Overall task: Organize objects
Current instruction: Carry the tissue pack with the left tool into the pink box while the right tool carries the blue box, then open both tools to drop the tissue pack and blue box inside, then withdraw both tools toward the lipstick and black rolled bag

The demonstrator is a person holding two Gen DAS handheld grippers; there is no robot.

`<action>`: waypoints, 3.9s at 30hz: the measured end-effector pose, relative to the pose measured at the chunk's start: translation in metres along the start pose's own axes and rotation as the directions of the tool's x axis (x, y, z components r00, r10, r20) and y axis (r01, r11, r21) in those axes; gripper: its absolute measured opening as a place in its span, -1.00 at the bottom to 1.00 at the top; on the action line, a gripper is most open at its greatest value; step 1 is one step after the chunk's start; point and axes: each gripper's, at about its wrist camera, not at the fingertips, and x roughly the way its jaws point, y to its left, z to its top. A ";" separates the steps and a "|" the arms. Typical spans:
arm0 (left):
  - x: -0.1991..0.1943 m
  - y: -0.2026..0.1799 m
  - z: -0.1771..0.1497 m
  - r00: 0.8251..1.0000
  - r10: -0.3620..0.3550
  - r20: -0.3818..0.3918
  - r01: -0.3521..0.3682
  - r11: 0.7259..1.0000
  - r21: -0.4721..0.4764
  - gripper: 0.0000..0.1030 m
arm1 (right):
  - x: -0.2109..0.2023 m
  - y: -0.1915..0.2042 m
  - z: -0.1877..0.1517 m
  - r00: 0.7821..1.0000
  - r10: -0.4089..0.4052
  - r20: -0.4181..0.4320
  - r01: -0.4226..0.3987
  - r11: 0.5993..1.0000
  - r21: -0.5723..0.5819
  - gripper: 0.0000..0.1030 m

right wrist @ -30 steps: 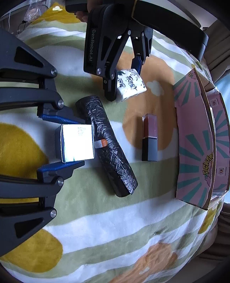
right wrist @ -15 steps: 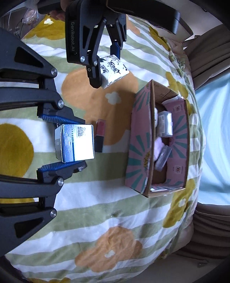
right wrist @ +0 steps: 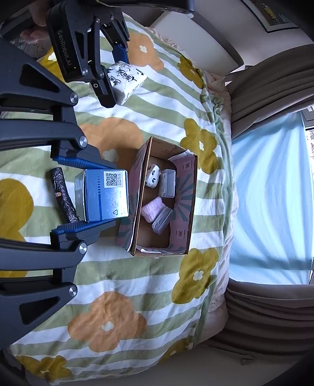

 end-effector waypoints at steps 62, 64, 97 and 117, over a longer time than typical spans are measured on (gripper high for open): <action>0.256 0.013 0.159 0.955 0.016 -0.296 -0.058 0.989 -0.134 0.24 | 0.282 -0.077 0.100 0.921 -0.017 -0.388 -0.030 0.993 -0.114 -0.33; 0.275 0.010 0.160 0.943 0.012 -0.332 -0.057 0.990 -0.127 0.24 | 0.294 -0.079 0.095 0.910 -0.022 -0.415 -0.034 0.991 -0.128 -0.33; 0.282 -0.002 0.160 0.935 0.013 -0.353 -0.056 0.992 -0.111 0.99 | 0.271 -0.076 0.085 0.929 0.025 -0.369 -0.080 0.987 -0.136 0.99; 0.099 0.017 0.140 0.987 0.056 -0.150 -0.074 0.990 -0.122 1.00 | 0.100 -0.049 0.092 0.989 -0.018 -0.146 -0.009 0.982 -0.187 0.99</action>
